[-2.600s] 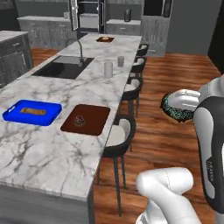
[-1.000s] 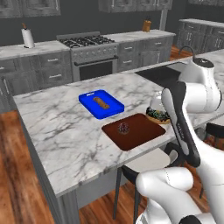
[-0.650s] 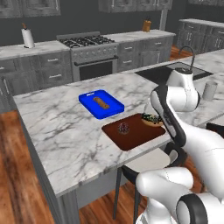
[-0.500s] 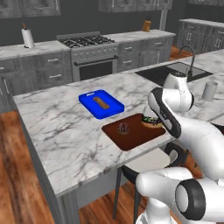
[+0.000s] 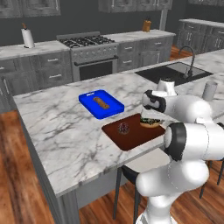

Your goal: Take the cake and donut from the fridge and place them on the empty tray on the dining counter.

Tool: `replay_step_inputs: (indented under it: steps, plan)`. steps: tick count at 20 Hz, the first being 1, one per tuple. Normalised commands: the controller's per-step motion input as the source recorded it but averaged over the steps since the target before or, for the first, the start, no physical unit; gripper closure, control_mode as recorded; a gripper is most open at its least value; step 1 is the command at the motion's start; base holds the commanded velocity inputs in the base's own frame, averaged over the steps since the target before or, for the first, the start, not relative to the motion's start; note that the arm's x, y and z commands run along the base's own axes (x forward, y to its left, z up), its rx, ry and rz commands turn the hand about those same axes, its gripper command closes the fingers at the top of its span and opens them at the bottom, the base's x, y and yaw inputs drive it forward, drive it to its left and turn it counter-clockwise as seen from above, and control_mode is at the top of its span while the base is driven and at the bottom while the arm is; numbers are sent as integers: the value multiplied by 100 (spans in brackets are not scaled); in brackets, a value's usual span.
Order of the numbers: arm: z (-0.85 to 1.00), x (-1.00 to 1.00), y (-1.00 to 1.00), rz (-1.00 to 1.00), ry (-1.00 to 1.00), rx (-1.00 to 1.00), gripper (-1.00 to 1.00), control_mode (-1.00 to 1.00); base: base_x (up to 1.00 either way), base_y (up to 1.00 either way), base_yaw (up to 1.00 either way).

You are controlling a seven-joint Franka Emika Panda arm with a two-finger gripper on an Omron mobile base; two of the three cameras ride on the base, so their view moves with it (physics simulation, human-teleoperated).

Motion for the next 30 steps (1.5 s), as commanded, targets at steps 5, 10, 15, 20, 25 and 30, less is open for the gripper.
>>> replay_step_inputs:
  steps: [5, 10, 15, 20, 25, 30]
  plan:
    - [-66, 99, -1, 1, 16, 0, 100, -100, 0, 0, 0]
    - [-59, 69, -8, 3, 0, 0, 100, -100, 0, 0, 0]
    - [-45, 31, -17, 5, 0, 0, 100, -100, 0, 0, 0]
    - [-42, 17, -1, 1, 0, 0, 100, -100, 0, 0, 0]
    - [-39, 8, 2, 0, 2, 0, -100, -100, 0, 0, 0]
    - [13, -41, 7, 0, -9, 0, -100, -100, 0, 0, 0]
